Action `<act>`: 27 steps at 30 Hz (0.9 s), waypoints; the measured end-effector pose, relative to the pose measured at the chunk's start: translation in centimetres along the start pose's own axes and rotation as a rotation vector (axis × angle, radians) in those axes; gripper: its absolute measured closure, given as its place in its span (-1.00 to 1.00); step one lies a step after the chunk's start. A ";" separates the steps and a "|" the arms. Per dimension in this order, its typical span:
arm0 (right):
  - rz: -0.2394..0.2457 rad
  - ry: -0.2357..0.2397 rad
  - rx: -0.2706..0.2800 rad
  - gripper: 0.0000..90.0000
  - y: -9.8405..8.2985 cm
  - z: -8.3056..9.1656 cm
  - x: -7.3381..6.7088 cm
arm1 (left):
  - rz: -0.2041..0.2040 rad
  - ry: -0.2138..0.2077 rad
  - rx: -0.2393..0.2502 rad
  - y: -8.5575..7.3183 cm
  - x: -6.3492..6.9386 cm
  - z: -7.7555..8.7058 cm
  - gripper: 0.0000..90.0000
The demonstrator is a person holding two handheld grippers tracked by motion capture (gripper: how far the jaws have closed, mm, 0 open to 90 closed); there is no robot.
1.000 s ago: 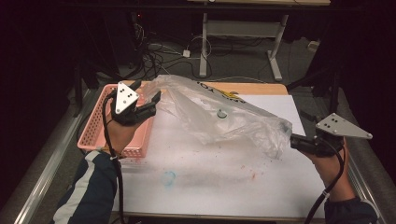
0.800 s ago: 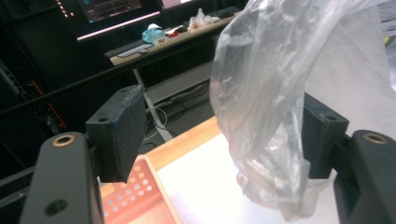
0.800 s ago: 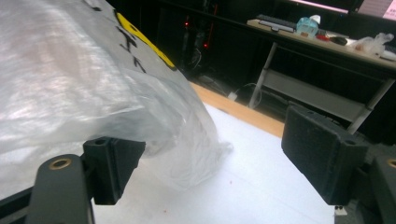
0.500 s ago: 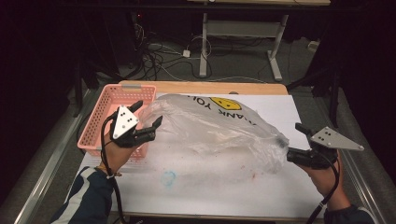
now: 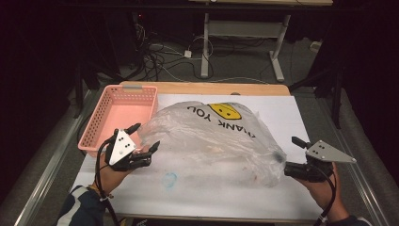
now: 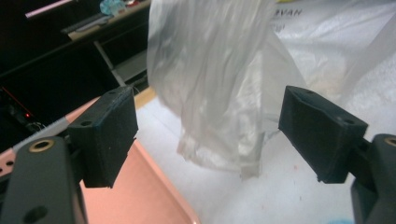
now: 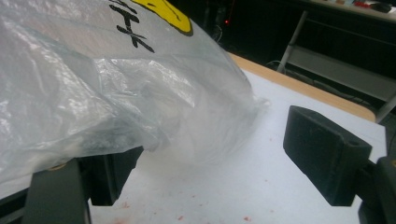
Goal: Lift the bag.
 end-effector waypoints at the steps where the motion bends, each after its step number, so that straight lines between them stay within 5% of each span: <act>1: 0.001 0.002 0.001 -0.53 -0.2 0.0 -0.1 | 0.001 0.001 -0.006 -0.4 0.0 0.1 -0.62; 5: 0.044 0.002 -0.002 -0.53 -1.0 0.0 -0.6 | -0.008 0.002 -0.044 -2.1 0.3 0.4 -0.62; 14: 0.044 0.038 -0.040 -0.55 -3.4 -0.4 -1.7 | -0.013 -0.007 -0.105 -5.4 1.2 1.1 -0.62; 27: 0.069 0.047 -0.050 -0.56 -3.8 -0.2 -2.5 | -0.020 -0.003 -0.109 -5.9 1.1 1.6 -0.62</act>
Point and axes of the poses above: each handheld gripper's, and its own axes: z roughly backward along the jaws, y roughly out of its top, x roughly to its right, the point moved 8 cm from there along -z, roughly forward along the jaws, and after that the axes turned 15 degrees about x, right-handed, at the moved point
